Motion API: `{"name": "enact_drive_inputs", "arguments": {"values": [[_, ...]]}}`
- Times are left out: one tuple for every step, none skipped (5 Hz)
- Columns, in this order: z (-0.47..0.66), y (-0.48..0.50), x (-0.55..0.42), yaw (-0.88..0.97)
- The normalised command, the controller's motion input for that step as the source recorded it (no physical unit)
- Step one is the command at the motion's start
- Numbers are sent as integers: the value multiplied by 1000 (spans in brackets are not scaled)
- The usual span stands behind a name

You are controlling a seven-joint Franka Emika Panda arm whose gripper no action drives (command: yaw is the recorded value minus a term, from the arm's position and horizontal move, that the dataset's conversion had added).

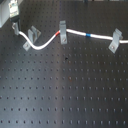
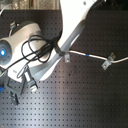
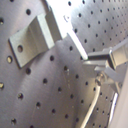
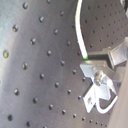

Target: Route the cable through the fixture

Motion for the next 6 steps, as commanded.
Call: {"name": "enact_drive_inputs", "arguments": {"values": [[-508,-223,578,-11],[-747,-212,533,-9],[-256,-394,502,-20],[196,-352,194,0],[402,-20,-285,0],[172,177,-292,89]]}}
